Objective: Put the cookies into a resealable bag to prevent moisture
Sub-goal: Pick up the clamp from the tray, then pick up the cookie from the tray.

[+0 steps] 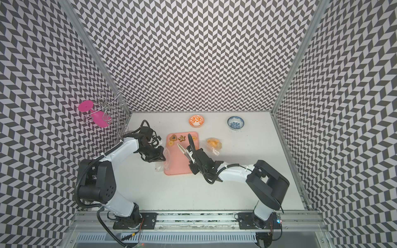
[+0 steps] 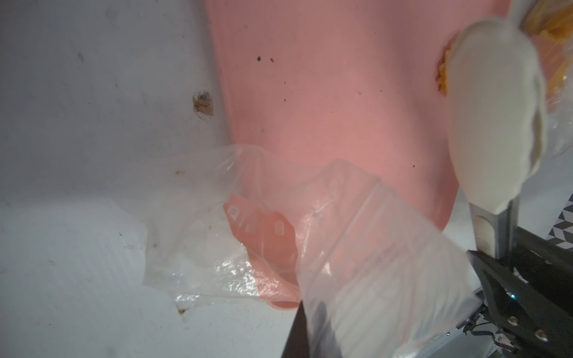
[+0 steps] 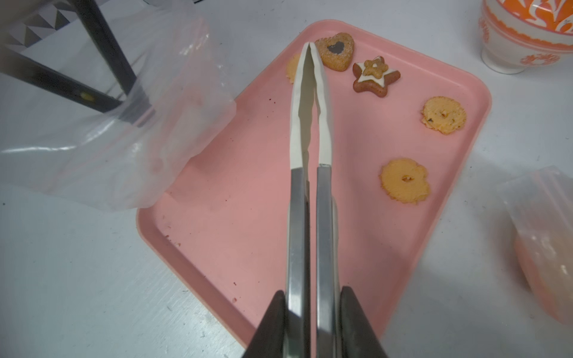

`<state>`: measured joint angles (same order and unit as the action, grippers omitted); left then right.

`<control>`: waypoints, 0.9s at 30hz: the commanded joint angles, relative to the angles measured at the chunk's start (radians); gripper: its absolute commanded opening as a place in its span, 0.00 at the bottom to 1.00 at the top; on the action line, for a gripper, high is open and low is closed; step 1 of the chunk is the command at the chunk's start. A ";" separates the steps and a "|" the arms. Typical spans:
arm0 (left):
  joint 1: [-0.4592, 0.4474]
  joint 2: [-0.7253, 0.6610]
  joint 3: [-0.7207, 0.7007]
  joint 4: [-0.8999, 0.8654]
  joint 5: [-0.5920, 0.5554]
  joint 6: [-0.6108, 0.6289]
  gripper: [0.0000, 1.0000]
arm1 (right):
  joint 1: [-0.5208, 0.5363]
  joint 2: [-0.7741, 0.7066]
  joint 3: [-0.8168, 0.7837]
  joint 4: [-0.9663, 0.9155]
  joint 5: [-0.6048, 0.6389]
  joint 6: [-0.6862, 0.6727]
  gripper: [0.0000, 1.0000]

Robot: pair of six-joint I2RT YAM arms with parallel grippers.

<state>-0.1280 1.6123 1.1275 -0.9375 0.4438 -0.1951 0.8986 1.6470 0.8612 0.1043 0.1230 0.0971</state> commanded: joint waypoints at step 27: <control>0.019 -0.009 0.038 0.015 0.029 0.035 0.00 | -0.107 -0.028 0.197 -0.488 0.010 -0.039 0.36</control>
<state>-0.1169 1.6123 1.1316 -0.9344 0.4614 -0.1757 0.7914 1.6161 1.0313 -0.3901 0.1287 0.0696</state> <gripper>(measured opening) 0.047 0.353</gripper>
